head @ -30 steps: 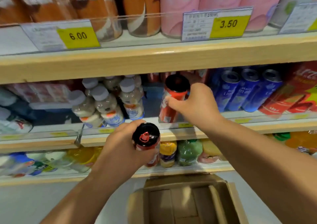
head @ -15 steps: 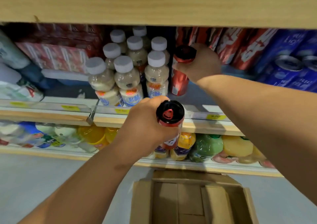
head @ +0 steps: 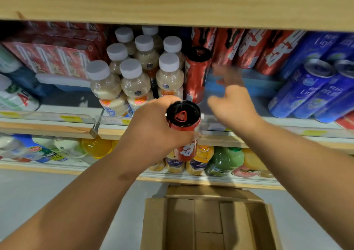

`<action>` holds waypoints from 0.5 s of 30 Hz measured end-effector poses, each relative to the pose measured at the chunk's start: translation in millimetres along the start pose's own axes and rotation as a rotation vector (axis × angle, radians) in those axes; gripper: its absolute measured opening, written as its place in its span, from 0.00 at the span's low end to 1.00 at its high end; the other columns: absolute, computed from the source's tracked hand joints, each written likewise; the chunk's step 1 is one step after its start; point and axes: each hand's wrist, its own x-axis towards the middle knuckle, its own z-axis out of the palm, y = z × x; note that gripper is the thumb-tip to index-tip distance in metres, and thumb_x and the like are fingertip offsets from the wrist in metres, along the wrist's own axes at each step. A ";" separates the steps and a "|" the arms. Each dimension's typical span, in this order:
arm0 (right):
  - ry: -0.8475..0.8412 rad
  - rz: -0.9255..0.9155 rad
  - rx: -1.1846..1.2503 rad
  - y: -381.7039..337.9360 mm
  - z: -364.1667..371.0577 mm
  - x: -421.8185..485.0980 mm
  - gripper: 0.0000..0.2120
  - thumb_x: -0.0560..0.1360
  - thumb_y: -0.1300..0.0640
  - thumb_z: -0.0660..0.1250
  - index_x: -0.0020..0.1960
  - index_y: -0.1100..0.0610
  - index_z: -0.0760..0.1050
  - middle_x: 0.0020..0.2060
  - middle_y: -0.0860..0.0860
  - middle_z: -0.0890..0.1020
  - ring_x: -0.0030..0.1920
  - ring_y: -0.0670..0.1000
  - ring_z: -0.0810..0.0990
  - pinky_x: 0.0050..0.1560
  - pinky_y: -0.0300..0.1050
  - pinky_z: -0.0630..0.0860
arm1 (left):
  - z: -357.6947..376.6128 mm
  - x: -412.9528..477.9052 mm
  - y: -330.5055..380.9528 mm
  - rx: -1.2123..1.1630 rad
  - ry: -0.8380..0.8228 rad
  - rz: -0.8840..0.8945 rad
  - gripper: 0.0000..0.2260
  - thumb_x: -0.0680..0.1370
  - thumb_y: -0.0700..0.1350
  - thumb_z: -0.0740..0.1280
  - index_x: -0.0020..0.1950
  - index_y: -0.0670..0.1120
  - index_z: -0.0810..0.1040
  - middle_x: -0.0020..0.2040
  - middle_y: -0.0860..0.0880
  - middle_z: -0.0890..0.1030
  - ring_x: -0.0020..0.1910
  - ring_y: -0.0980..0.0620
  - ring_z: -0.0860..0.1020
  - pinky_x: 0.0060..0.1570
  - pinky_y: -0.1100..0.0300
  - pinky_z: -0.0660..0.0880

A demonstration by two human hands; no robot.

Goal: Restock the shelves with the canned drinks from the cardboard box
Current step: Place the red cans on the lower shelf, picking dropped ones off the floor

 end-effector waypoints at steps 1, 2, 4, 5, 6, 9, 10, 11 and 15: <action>-0.091 -0.020 0.005 2.8 -2.0 -20.7 0.31 0.68 0.65 0.64 0.69 0.53 0.63 0.64 0.53 0.67 0.68 0.53 0.65 0.62 0.45 0.67 | -0.4 0.0 2.7 -0.009 0.004 0.014 0.20 0.61 0.52 0.77 0.51 0.57 0.78 0.48 0.58 0.81 0.49 0.62 0.79 0.49 0.62 0.77; -0.178 -0.076 -0.004 2.2 -3.3 -40.4 0.32 0.66 0.65 0.65 0.68 0.53 0.63 0.62 0.51 0.68 0.67 0.52 0.66 0.62 0.44 0.67 | -0.8 0.3 5.6 -0.016 0.011 0.029 0.20 0.61 0.52 0.77 0.51 0.57 0.78 0.48 0.58 0.81 0.49 0.61 0.79 0.49 0.60 0.77; -0.305 -0.190 0.061 0.0 -1.4 -67.3 0.30 0.65 0.64 0.69 0.64 0.50 0.67 0.58 0.48 0.73 0.61 0.44 0.71 0.57 0.39 0.71 | -1.2 1.3 11.7 -0.016 0.019 0.062 0.20 0.61 0.53 0.78 0.51 0.58 0.79 0.48 0.58 0.81 0.50 0.59 0.79 0.50 0.56 0.78; -0.340 -0.183 0.127 -3.5 0.3 -73.4 0.27 0.66 0.64 0.71 0.59 0.44 0.68 0.54 0.44 0.75 0.57 0.38 0.73 0.51 0.33 0.73 | -0.7 2.4 14.6 -0.011 0.018 0.077 0.20 0.61 0.55 0.77 0.51 0.58 0.79 0.48 0.57 0.81 0.51 0.58 0.79 0.49 0.54 0.78; -0.335 -0.155 0.177 -7.1 2.1 -76.6 0.26 0.66 0.64 0.72 0.54 0.40 0.68 0.50 0.39 0.75 0.53 0.34 0.74 0.45 0.28 0.73 | 0.3 3.5 17.6 -0.003 0.014 0.087 0.20 0.60 0.56 0.77 0.50 0.59 0.79 0.47 0.57 0.82 0.51 0.57 0.80 0.50 0.53 0.78; -0.192 -0.087 0.199 -7.8 7.5 -76.3 0.19 0.67 0.57 0.73 0.49 0.39 0.70 0.44 0.41 0.79 0.47 0.37 0.78 0.40 0.30 0.74 | 4.0 6.7 23.0 0.021 0.004 0.096 0.22 0.58 0.58 0.74 0.51 0.59 0.79 0.48 0.58 0.82 0.51 0.58 0.80 0.53 0.54 0.77; -0.161 -0.081 0.171 -5.8 7.8 -75.1 0.17 0.67 0.54 0.72 0.51 0.41 0.71 0.44 0.43 0.79 0.47 0.41 0.78 0.42 0.35 0.77 | 5.1 7.3 24.4 0.027 0.010 0.100 0.24 0.58 0.58 0.74 0.53 0.59 0.78 0.49 0.58 0.82 0.52 0.58 0.79 0.54 0.55 0.77; -0.141 -0.085 0.136 -4.7 7.8 -73.8 0.16 0.67 0.52 0.71 0.53 0.44 0.72 0.46 0.45 0.79 0.48 0.44 0.78 0.44 0.42 0.78 | 6.0 7.6 25.5 0.030 0.018 0.106 0.26 0.58 0.59 0.74 0.55 0.60 0.77 0.51 0.58 0.81 0.53 0.58 0.79 0.55 0.55 0.76; -0.061 -0.109 0.069 -0.6 1.9 -72.8 0.19 0.65 0.47 0.67 0.56 0.49 0.73 0.48 0.46 0.77 0.50 0.48 0.76 0.47 0.48 0.77 | 7.9 3.2 29.2 -0.039 -0.016 0.089 0.37 0.60 0.63 0.75 0.66 0.60 0.66 0.60 0.61 0.76 0.59 0.61 0.75 0.55 0.60 0.76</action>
